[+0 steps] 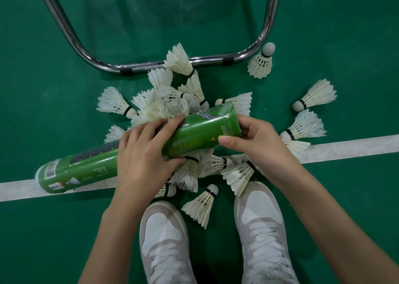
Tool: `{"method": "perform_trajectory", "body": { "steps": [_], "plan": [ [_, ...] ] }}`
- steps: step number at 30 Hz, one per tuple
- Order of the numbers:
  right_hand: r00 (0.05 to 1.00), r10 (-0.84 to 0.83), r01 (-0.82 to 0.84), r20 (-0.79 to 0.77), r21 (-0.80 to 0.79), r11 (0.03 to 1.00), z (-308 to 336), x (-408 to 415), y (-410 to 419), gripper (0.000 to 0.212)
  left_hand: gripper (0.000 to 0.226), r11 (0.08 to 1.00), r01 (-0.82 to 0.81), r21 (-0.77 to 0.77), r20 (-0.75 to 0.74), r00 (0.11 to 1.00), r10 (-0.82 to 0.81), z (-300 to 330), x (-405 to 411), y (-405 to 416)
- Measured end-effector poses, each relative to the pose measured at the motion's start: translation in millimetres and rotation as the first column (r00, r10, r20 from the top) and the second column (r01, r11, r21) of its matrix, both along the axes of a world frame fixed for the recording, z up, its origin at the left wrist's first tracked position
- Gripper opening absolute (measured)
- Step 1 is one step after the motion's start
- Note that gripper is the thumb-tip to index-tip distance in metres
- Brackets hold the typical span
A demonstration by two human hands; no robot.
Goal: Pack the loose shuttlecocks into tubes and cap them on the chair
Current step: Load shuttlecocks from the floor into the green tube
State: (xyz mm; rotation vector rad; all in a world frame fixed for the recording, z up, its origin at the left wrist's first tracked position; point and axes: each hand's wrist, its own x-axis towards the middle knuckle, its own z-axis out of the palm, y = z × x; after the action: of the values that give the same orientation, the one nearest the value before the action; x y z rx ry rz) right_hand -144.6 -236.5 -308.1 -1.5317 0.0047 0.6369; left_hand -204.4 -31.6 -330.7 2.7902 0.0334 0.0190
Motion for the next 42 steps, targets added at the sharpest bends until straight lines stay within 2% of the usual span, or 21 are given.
{"method": "perform_trajectory", "body": {
  "steps": [8,15,21,25,28,31,38,42],
  "plan": [
    [0.959,0.279,-0.280,-0.050,-0.014,0.960,8,15,-9,0.039,0.089,1.000,-0.004,0.009,0.009,1.000,0.004,0,-1,1],
    [0.960,0.280,-0.281,-0.025,-0.072,0.957,3,18,-18,0.039,0.088,1.000,0.004,0.006,-0.012,1.000,-0.004,-2,0,1],
    [0.987,0.158,-0.151,0.029,-0.179,0.972,-1,25,-38,0.035,0.087,1.000,-0.008,0.009,0.003,1.000,0.008,-3,2,0],
    [0.984,-0.151,0.171,0.089,-0.282,0.944,-25,32,-40,0.024,0.087,1.000,-0.010,0.015,-0.003,1.000,0.010,-2,2,-1],
    [0.947,-0.299,0.320,0.115,-0.348,0.881,-47,37,-31,0.032,0.087,1.000,-0.014,0.017,-0.006,1.000,0.014,-1,2,-1],
    [0.944,-0.308,0.330,0.120,-0.370,0.868,-61,43,-22,0.041,0.087,1.000,-0.018,0.019,-0.005,1.000,0.018,-1,2,-1],
    [0.959,-0.257,0.283,0.119,-0.470,0.836,-71,59,-12,0.048,0.087,1.000,-0.012,0.015,-0.011,1.000,0.013,-1,3,0],
    [0.951,-0.279,0.310,0.136,-0.467,0.828,-68,59,-11,0.049,0.087,1.000,-0.009,0.013,-0.017,1.000,0.009,-1,3,0]
  ]
}}
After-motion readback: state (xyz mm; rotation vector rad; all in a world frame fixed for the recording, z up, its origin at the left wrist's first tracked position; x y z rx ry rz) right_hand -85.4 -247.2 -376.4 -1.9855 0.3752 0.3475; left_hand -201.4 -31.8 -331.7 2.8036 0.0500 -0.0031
